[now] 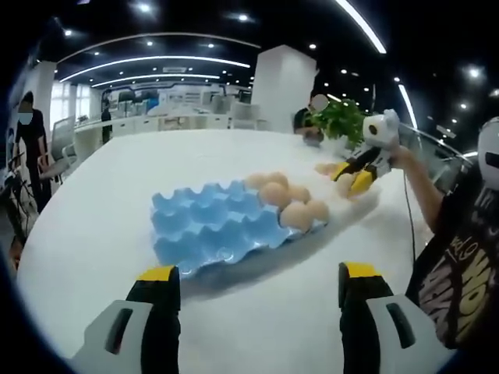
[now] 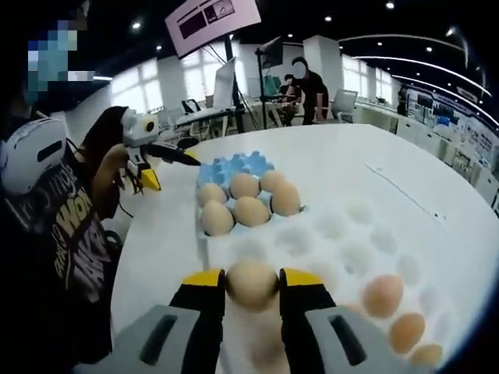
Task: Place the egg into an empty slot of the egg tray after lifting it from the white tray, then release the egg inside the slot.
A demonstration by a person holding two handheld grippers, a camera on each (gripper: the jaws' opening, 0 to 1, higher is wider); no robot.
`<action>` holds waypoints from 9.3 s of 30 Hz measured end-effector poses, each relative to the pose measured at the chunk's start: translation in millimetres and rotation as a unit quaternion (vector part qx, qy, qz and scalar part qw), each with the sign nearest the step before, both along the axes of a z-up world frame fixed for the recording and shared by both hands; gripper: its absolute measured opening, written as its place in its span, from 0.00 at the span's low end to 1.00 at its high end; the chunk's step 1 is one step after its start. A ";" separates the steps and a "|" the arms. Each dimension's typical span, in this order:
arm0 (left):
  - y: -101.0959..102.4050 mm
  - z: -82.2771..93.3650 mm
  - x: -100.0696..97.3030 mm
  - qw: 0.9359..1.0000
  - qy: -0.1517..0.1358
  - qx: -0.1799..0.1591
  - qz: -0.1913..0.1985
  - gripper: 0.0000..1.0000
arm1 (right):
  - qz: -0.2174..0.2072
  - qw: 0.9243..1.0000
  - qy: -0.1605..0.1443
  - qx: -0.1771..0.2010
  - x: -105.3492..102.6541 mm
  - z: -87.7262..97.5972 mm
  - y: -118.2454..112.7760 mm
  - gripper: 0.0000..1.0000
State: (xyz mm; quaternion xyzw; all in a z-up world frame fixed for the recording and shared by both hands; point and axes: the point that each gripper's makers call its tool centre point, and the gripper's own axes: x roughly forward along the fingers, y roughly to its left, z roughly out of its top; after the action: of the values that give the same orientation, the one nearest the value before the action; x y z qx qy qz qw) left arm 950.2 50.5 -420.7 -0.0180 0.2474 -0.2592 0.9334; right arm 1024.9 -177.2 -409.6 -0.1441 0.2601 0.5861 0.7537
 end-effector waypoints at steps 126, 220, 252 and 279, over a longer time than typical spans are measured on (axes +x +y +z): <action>5.5 -1.1 -10.4 1.000 -0.011 -0.027 0.000 0.85 | 0.163 0.985 -0.054 0.019 -30.8 -14.8 208.3 0.28; -29.2 3.8 2.3 0.999 -0.009 -0.005 -0.044 0.85 | -0.007 0.996 -0.084 -0.032 48.3 -0.2 -13.8 0.27; -27.7 2.6 0.0 0.999 -0.009 -0.006 -0.043 0.85 | 0.029 0.992 -0.028 -0.117 49.7 -25.6 -66.1 0.27; -39.6 5.8 4.5 0.998 -0.006 -0.039 -0.050 0.84 | 0.034 0.954 0.023 -0.297 35.4 -36.5 -59.7 0.28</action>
State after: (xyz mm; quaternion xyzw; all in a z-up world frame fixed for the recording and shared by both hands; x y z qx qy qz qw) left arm 954.7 10.9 -414.9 -0.0400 0.2319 -0.3151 0.9194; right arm 1060.3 -236.9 -446.0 -0.3570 0.4349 0.5107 0.6501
